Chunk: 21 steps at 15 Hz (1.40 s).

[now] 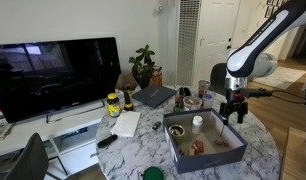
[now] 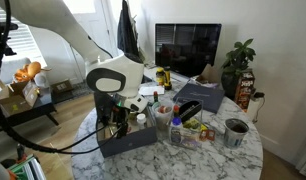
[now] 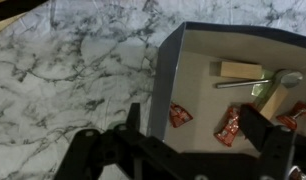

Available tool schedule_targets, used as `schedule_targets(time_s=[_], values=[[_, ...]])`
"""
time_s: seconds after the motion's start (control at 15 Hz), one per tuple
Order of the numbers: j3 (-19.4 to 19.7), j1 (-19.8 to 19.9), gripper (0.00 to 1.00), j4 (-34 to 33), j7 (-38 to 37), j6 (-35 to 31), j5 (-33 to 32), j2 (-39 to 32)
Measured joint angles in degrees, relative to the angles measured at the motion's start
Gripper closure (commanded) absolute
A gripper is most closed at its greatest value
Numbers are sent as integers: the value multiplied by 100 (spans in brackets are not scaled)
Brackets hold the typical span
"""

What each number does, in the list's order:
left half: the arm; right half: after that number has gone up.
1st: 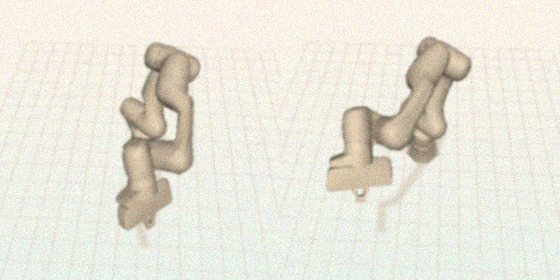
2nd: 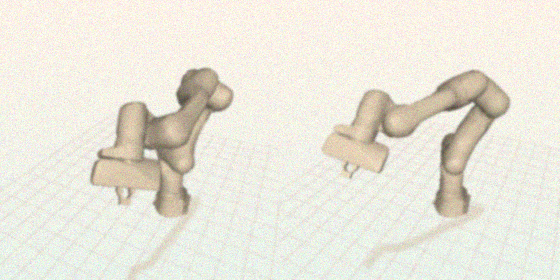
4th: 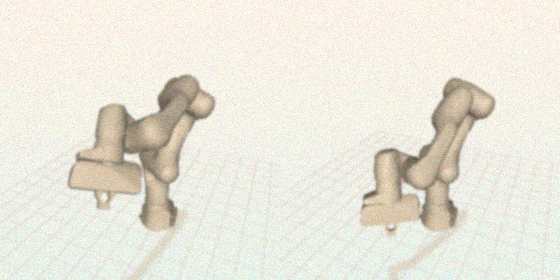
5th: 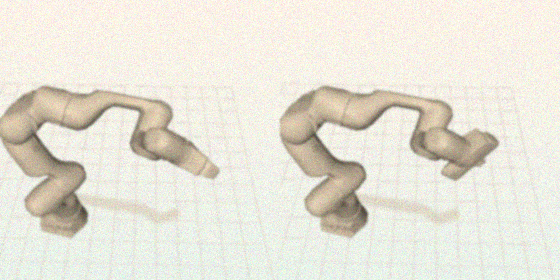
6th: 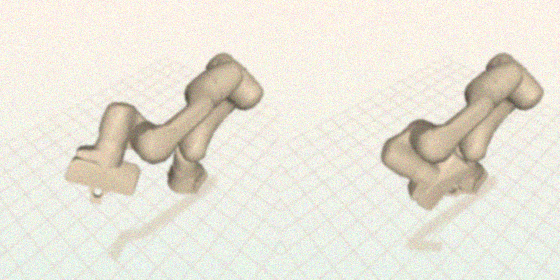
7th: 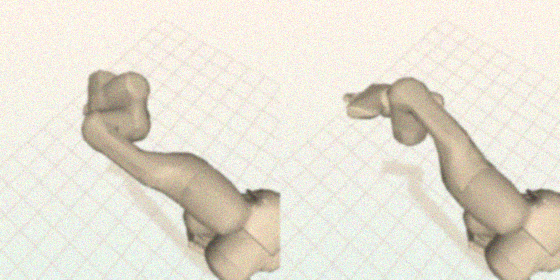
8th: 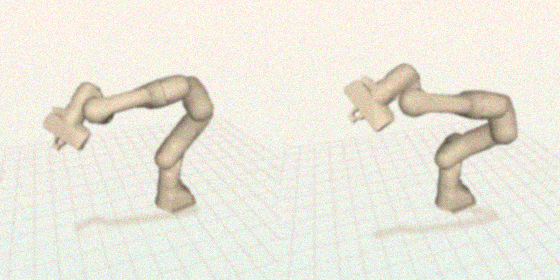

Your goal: Move the box from the left to the right

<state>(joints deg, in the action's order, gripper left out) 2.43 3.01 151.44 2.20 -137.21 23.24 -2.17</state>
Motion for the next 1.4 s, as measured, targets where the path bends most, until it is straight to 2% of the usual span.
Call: schedule_targets(time_s=[0.2, 0.6, 0.67, 0.73, 1.13, 1.33, 1.4], values=[[-5, -3, 0, -9, -3, -57, -1, -10], [-37, -5, 0, -10, -82, -1057, 278, -506], [-54, -5, 25, -11, -127, -1195, 287, -610], [-77, -5, 27, -12, -164, -1337, 313, -712], [-337, -11, 73, -10, -249, -2197, 394, -1087], [-335, -46, 97, -2, -542, -2351, 147, -1184], [-288, -64, 100, 0, -695, -2351, -38, -1213]])
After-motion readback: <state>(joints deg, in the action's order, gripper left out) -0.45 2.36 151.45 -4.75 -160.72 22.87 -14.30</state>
